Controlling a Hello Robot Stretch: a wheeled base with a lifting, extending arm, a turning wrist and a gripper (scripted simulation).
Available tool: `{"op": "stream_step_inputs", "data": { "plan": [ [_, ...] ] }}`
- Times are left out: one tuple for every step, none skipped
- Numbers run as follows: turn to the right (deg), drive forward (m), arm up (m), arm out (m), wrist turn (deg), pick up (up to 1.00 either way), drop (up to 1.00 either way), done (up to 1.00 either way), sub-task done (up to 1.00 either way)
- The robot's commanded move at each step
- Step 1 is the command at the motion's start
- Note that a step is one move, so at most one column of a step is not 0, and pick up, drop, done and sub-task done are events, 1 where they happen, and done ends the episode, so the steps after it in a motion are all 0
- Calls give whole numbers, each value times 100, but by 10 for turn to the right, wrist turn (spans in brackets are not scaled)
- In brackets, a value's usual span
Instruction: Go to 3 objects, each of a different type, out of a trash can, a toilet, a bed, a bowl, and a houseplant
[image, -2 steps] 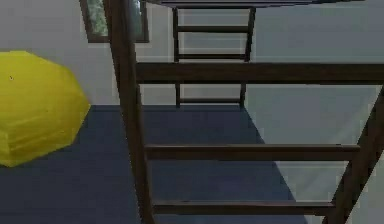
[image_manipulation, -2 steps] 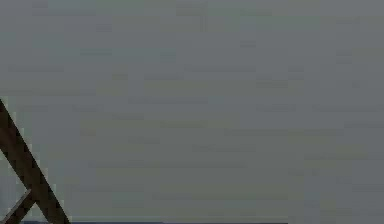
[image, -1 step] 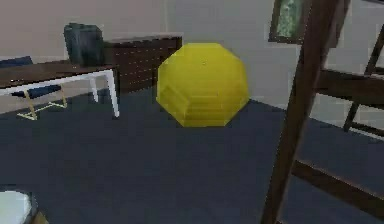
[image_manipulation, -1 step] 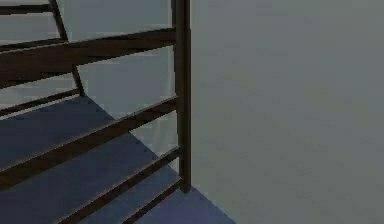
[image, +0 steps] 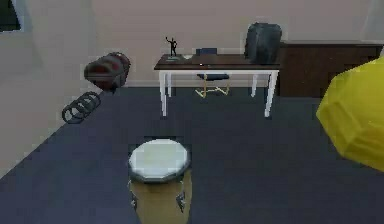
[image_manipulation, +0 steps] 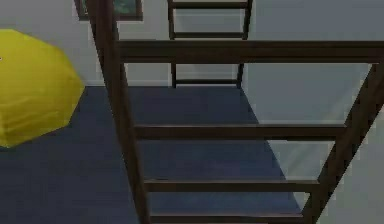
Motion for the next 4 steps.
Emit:
{"op": "stream_step_inputs", "data": {
  "plan": [
    [-450, 0, 0, 0, 0, 0, 0, 0, 0],
    [-240, 0, 0, 0, 0, 0, 0, 0, 0],
    [0, 70, 0, 0, 0, 0, 0, 0, 0],
    [210, 0, 0, 0, 0, 0, 0, 0, 0]
  ]
}}
